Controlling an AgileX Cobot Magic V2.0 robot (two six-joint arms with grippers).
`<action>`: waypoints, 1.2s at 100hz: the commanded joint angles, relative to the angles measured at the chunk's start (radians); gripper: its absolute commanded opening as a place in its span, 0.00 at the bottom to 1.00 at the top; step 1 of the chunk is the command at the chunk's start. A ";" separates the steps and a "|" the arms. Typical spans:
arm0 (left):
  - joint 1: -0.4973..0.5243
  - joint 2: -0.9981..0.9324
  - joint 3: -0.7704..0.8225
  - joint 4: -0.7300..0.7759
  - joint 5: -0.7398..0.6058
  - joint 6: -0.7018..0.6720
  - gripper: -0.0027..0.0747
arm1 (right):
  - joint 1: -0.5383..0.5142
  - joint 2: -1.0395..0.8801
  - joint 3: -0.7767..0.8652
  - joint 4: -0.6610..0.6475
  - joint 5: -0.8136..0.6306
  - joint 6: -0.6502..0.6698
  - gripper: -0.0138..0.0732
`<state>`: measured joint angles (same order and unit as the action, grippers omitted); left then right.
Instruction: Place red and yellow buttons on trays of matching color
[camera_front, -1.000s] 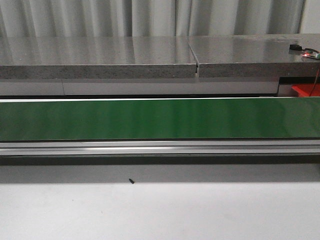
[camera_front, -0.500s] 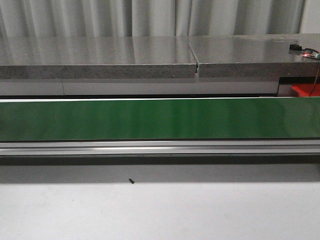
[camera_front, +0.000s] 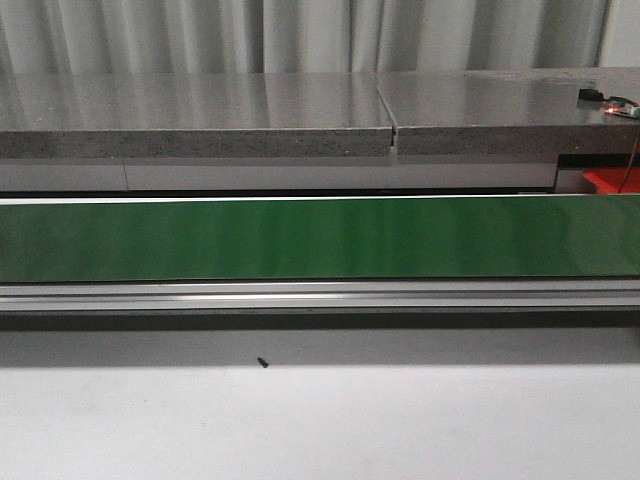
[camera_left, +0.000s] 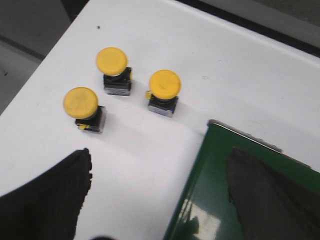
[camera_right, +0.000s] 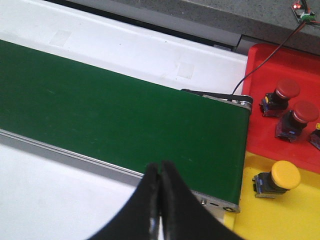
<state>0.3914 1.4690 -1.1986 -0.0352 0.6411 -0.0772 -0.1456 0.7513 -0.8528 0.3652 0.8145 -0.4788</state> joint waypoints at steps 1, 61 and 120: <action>0.031 0.011 -0.035 0.002 -0.071 -0.001 0.74 | 0.001 -0.007 -0.025 0.017 -0.056 -0.012 0.08; 0.078 0.307 -0.257 0.131 -0.037 -0.001 0.74 | 0.001 -0.007 -0.025 0.017 -0.056 -0.012 0.08; 0.078 0.454 -0.368 0.164 -0.021 -0.001 0.74 | 0.001 -0.007 -0.025 0.017 -0.056 -0.012 0.08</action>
<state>0.4665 1.9626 -1.5314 0.1178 0.6716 -0.0772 -0.1456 0.7513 -0.8528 0.3652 0.8145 -0.4795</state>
